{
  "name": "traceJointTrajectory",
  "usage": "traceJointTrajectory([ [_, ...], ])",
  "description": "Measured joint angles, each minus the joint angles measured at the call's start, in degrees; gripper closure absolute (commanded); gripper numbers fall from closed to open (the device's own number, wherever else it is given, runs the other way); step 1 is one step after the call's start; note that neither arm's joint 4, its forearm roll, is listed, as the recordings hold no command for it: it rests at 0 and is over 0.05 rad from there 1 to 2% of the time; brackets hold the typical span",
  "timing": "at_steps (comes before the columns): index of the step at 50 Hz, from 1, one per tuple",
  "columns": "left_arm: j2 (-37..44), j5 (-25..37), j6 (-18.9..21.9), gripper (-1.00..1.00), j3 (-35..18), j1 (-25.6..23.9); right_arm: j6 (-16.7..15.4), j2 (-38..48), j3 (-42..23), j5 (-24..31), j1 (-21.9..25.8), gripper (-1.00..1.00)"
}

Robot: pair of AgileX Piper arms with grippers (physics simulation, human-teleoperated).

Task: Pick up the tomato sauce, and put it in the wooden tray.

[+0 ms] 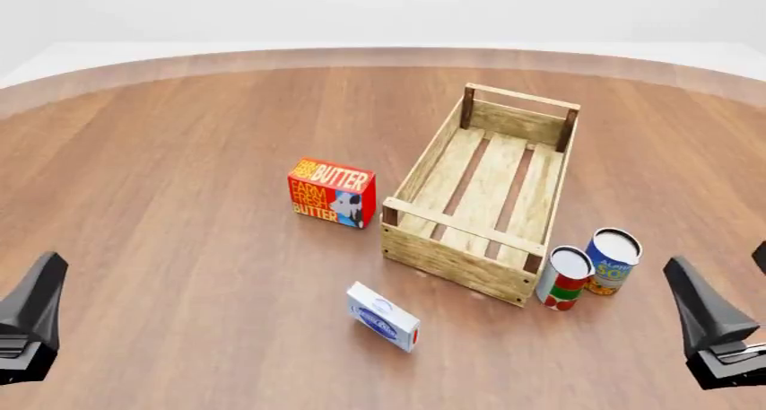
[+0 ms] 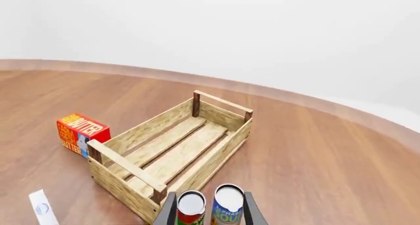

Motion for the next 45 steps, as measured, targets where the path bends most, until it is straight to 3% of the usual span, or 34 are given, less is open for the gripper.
traceJointTrajectory([
  [45, 0.0, 0.0, 0.0, -1.00, 0.0, 0.0, -0.6, 31.6, 1.2, -28.5, 4.3, -1.00],
])
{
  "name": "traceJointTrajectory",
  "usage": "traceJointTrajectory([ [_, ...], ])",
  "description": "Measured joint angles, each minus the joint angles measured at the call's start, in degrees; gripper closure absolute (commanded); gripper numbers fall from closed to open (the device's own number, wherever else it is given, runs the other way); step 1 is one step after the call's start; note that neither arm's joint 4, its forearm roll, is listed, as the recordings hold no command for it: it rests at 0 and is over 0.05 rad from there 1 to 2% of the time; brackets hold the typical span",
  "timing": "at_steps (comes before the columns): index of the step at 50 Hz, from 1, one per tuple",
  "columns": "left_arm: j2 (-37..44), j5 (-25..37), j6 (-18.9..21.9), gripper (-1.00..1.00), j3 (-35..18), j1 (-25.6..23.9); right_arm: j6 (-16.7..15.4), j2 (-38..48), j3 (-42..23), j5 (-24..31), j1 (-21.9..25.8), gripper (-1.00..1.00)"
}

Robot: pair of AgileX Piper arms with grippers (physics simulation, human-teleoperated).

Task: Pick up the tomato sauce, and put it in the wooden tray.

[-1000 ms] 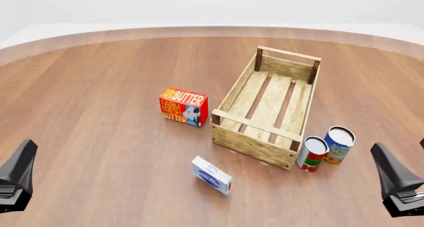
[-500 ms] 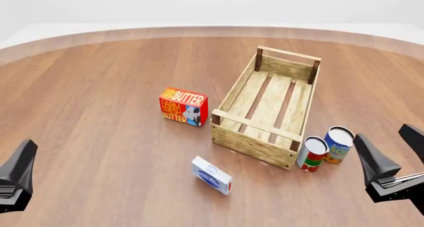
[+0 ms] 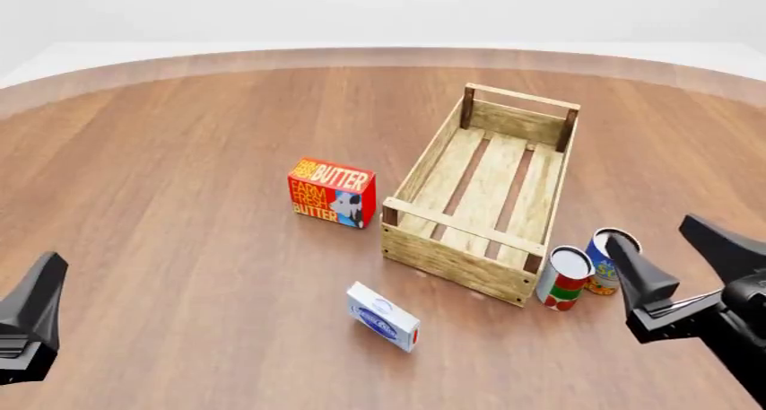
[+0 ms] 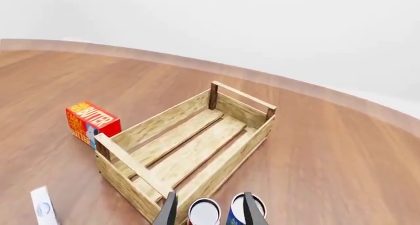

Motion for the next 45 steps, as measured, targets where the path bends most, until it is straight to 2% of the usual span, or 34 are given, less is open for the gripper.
traceJointTrajectory([
  [45, 0.0, 0.0, 0.0, -1.00, 0.0, 0.0, -2.2, 24.7, 0.1, -15.3, -1.0, -1.00],
])
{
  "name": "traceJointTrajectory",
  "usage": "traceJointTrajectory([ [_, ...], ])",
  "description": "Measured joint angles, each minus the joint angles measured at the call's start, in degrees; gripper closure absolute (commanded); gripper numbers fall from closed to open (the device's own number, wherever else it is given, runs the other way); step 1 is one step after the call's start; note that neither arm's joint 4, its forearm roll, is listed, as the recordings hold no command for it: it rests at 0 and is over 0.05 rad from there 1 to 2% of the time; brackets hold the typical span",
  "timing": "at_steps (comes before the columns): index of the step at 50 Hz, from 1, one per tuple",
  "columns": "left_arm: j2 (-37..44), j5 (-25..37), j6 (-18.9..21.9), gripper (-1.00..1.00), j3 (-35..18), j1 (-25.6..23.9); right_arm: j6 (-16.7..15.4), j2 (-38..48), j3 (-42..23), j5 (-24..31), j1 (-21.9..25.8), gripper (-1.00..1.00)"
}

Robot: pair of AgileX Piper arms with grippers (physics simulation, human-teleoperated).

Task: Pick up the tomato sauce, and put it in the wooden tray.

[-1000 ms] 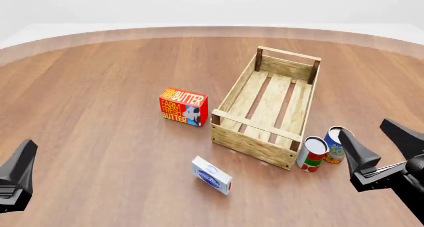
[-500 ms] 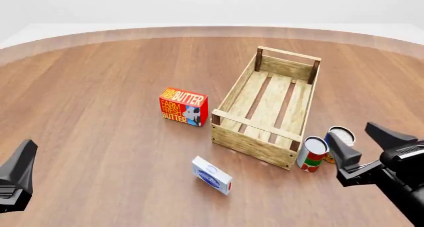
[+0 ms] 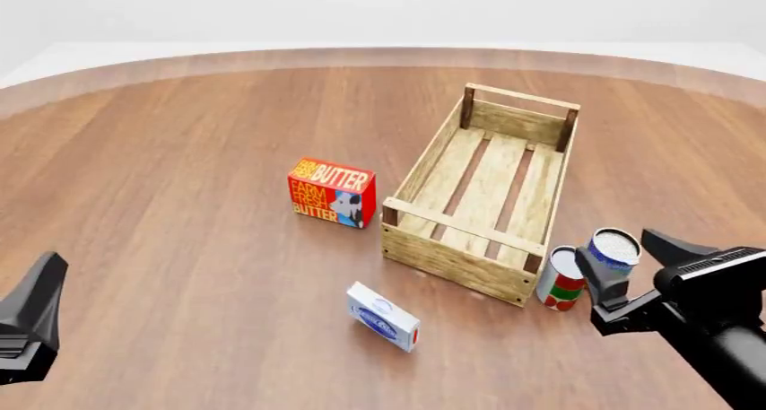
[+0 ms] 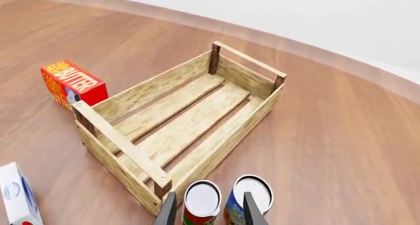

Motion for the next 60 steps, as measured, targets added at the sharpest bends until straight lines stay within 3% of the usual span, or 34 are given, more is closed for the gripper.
traceJointTrajectory([
  [60, 0.0, 0.0, 0.0, -1.00, 0.0, 0.0, 0.4, 23.8, 0.0, -17.1, 0.5, -1.00],
])
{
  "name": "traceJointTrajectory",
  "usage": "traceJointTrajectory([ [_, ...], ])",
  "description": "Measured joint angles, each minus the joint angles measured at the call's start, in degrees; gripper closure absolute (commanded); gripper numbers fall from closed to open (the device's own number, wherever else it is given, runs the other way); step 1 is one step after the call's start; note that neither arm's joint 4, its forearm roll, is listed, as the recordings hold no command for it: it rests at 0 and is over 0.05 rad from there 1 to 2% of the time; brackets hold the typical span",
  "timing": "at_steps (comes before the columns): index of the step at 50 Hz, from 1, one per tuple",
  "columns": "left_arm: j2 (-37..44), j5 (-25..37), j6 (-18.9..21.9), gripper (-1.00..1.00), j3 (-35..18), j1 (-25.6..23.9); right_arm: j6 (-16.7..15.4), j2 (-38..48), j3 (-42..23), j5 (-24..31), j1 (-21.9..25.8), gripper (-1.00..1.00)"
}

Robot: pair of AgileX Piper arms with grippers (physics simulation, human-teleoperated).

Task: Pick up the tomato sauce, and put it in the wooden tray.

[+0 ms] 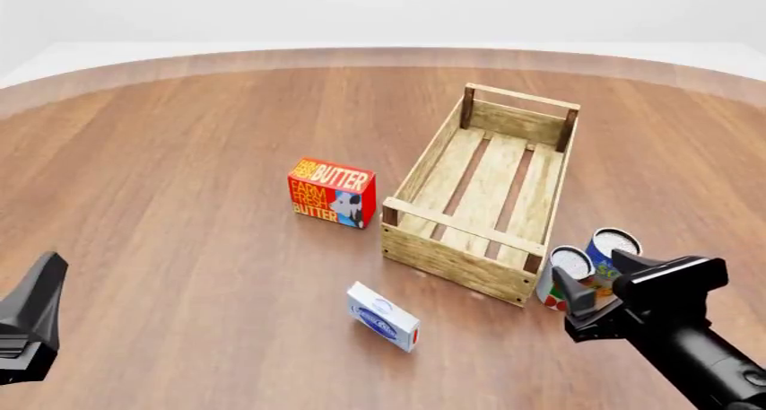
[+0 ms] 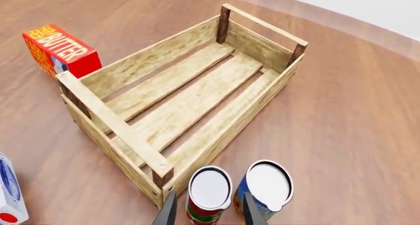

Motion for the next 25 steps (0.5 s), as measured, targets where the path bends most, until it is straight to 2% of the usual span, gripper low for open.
traceJointTrajectory([
  [25, 0.0, 0.0, 0.0, -1.00, 0.0, 0.0, -0.2, 8.5, 0.0, -6.6, -0.2, -1.00],
])
